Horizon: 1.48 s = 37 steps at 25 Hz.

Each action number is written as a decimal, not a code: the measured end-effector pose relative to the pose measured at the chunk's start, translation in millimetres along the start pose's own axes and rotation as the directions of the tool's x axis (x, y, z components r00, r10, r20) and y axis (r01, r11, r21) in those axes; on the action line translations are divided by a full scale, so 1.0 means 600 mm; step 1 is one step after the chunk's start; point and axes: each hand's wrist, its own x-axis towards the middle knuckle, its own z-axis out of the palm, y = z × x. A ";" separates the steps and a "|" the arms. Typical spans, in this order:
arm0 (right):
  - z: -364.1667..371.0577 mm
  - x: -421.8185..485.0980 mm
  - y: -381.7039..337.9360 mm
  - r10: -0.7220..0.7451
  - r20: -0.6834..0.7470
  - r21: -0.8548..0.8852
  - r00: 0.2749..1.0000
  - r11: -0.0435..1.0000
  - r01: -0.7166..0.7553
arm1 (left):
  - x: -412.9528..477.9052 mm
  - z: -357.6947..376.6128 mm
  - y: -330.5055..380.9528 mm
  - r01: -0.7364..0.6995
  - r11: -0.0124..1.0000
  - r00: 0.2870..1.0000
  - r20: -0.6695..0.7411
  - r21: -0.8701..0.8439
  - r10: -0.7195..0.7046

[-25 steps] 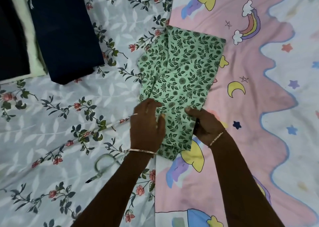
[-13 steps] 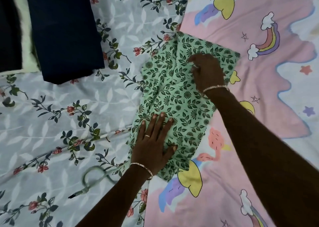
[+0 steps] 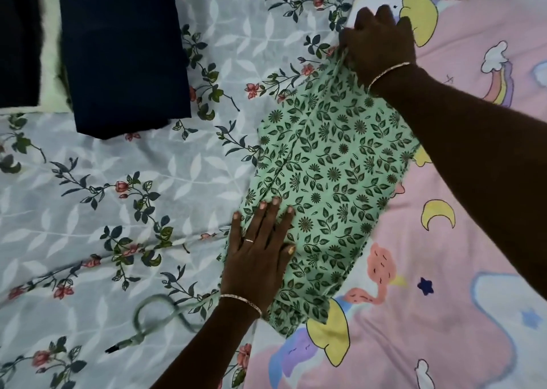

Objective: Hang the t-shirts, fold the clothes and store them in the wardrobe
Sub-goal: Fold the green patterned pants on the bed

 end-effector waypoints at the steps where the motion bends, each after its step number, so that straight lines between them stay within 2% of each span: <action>1: 0.001 0.003 -0.002 0.024 0.002 0.003 1.000 1.000 -0.024 | 0.000 0.000 0.000 0.000 1.000 1.000 0.003 0.007 0.000; 5: 0.016 -0.023 -0.028 0.135 0.066 0.128 0.989 0.981 -0.143 | -0.001 -0.002 0.003 0.008 1.000 1.000 -0.009 0.023 -0.007; 8: 0.016 -0.066 -0.070 0.204 -0.002 0.289 0.979 0.937 -0.195 | -0.002 -0.010 0.010 0.017 1.000 0.998 -0.055 -0.008 -0.017; 10: 0.016 -0.119 -0.124 0.266 -0.060 0.440 0.962 0.872 -0.214 | 0.003 -0.014 0.013 -0.021 0.999 0.998 -0.066 -0.048 0.017; 12: 0.018 -0.201 -0.183 0.276 0.010 0.607 0.961 0.762 -0.225 | 0.009 -0.012 0.005 -0.059 0.997 0.998 -0.035 -0.057 0.057; 13: 0.022 -0.247 -0.207 0.223 0.073 0.630 0.972 0.745 -0.219 | 0.012 -0.010 -0.002 -0.069 0.997 0.997 -0.019 -0.039 0.068; 14: 0.028 -0.291 -0.219 0.138 0.127 0.599 0.982 0.779 -0.187 | 0.013 -0.007 -0.010 -0.070 0.997 0.998 -0.006 -0.022 0.069; 16: 0.048 -0.345 -0.201 -0.013 0.137 0.448 0.990 0.892 -0.050 | 0.012 -0.004 -0.018 -0.060 0.998 0.998 0.005 -0.013 0.060; 18: 0.069 -0.340 -0.147 -0.032 0.129 0.340 0.991 0.940 -0.014 | 0.009 -0.006 -0.015 -0.060 0.998 0.998 -0.001 -0.022 0.060; 20: 0.085 -0.314 -0.093 0.087 0.136 0.288 0.987 0.950 -0.124 | 0.011 -0.008 -0.011 -0.068 0.997 0.997 -0.033 -0.044 0.067; 21: 0.091 -0.302 -0.065 0.184 0.158 0.294 0.970 0.929 -0.224 | 0.011 -0.008 -0.011 -0.080 0.995 0.995 -0.057 -0.060 0.077; 23: 0.089 -0.289 -0.026 0.404 0.251 0.350 0.880 0.809 -0.472 | 0.006 -0.011 -0.016 -0.073 0.985 0.992 -0.116 -0.154 0.055; 25: 0.069 -0.296 -0.034 0.525 0.284 0.391 0.802 0.701 -0.597 | -0.006 -0.020 -0.025 0.072 0.956 0.970 -0.202 -0.283 -0.133; 26: 0.051 -0.314 -0.061 0.509 0.244 0.450 0.826 0.695 -0.561 | -0.015 -0.024 -0.031 0.192 0.928 0.936 -0.225 -0.319 -0.271; 27: 0.031 -0.343 -0.102 0.432 0.207 0.552 0.878 0.689 -0.469 | -0.024 -0.029 -0.036 0.294 0.895 0.894 -0.234 -0.335 -0.382; 29: -0.011 -0.426 -0.207 0.191 0.232 0.713 0.954 0.634 -0.301 | -0.039 -0.035 -0.047 0.384 0.844 0.859 -0.191 -0.375 -0.475; 31: -0.041 -0.519 -0.295 -0.006 0.287 0.685 0.958 0.700 -0.201 | -0.044 -0.047 -0.051 0.464 0.713 0.841 0.010 -0.526 -0.541; 33: -0.055 -0.589 -0.347 -0.015 0.288 0.570 0.957 0.806 -0.159 | -0.041 -0.060 -0.055 0.565 0.588 0.804 0.225 -0.579 -0.551; 35: -0.071 -0.625 -0.380 0.061 0.334 0.553 0.941 0.796 -0.248 | -0.041 -0.074 -0.056 0.627 0.494 0.773 0.403 -0.603 -0.490; 36: -0.082 -0.630 -0.395 0.099 0.341 0.564 0.935 0.774 -0.288 | -0.038 -0.080 -0.057 0.643 0.372 0.756 0.474 -0.670 -0.452; 37: -0.093 -0.631 -0.409 0.140 0.332 0.571 0.933 0.757 -0.318 | -0.036 -0.086 -0.056 0.646 0.203 0.737 0.530 -0.736 -0.419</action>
